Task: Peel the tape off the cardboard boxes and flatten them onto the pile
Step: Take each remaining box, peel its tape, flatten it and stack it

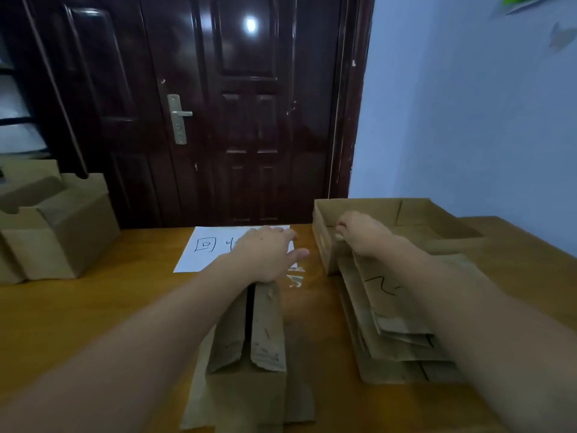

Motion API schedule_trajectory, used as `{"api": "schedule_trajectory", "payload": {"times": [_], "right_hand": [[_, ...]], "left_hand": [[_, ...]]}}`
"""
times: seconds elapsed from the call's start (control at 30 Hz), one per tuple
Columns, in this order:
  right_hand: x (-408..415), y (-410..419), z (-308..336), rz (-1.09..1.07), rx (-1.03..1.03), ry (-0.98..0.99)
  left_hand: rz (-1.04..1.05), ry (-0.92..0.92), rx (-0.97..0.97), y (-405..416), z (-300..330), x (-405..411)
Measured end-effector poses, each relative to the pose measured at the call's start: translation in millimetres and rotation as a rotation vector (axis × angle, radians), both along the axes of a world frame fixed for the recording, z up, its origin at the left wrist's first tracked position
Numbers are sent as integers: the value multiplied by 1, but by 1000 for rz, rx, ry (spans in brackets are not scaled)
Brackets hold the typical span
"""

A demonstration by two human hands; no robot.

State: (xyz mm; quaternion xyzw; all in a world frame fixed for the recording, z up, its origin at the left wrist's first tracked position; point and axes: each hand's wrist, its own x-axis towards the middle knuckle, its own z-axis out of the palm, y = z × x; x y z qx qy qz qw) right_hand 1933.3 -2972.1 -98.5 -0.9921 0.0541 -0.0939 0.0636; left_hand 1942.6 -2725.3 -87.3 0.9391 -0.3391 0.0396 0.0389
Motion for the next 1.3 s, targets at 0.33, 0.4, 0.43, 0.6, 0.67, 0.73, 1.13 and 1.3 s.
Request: {"api": "schedule_trajectory", "payload": {"times": [0.33, 0.4, 0.43, 0.6, 0.67, 0.73, 1.13, 1.3], "right_hand": [[-79, 84, 44, 233, 11, 94], [-98, 102, 52, 267, 18, 114], [-108, 111, 54, 280, 17, 125], [-145, 142, 55, 326, 14, 161], [-159, 152, 52, 345, 21, 184], [-173, 163, 49, 391, 16, 205], [-207, 177, 30, 435, 32, 231], [-201, 170, 25, 390, 66, 144]], "left_hand": [[98, -14, -37, 63, 21, -52], [113, -8, -67, 78, 22, -67], [117, -4, -79, 86, 22, -75], [117, -16, -57, 115, 25, -113], [116, -29, -48, 122, 25, -126], [87, -24, -40, 126, 27, -140], [-100, -221, 191, 130, 6, -164], [-121, -372, 223, 138, 8, -157]]}}
